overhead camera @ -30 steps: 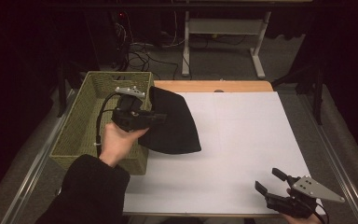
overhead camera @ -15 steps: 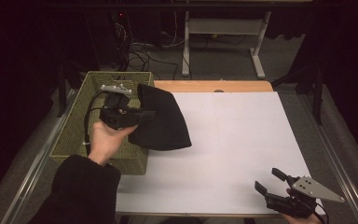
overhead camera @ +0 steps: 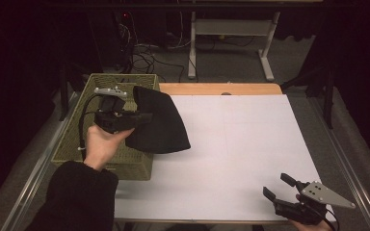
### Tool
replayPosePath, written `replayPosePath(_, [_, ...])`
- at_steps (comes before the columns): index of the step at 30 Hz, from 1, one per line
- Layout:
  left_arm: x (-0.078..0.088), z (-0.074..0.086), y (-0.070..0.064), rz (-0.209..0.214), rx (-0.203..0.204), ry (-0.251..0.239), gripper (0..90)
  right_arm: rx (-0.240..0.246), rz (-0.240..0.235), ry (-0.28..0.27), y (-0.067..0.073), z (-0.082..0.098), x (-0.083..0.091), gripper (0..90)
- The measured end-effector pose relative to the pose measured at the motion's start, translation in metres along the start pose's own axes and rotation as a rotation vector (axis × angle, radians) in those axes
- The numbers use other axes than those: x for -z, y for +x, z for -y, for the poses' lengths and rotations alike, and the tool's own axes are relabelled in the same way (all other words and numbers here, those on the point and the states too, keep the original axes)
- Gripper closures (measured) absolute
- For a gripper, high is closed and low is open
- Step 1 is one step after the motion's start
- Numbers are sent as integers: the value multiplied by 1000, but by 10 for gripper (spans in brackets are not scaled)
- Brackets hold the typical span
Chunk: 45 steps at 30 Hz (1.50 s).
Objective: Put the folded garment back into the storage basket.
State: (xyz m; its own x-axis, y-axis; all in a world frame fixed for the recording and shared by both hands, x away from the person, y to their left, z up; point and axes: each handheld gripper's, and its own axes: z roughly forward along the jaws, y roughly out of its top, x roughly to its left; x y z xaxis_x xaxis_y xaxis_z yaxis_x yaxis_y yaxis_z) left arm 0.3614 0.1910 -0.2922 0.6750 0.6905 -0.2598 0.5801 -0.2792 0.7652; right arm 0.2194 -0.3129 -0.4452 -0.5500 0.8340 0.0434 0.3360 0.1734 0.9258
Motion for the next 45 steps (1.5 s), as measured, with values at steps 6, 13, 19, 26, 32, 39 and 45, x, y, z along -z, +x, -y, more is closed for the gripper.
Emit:
replayPosePath(6, [5,2,5,-5,8,-6,716,0,0,0,0,0,0,213])
replayPosePath(13, [12,5,13,-13,26,-13,715,0,0,0,0,0,0,212])
replayPosePath(19, [18,8,19,-24,37,-22,716,2,0,1,0,0,0,212])
replayPosePath(26, [25,12,27,-31,59,-33,716,4,0,1,0,0,-1,213])
replayPosePath(32, [30,15,33,-44,70,-41,716,4,-1,1,0,0,-1,213])
replayPosePath(39, [34,18,40,-73,77,-43,715,-1,-1,0,0,0,-1,213])
replayPosePath(45, [38,21,48,-102,85,-42,716,-1,0,1,0,0,-1,212])
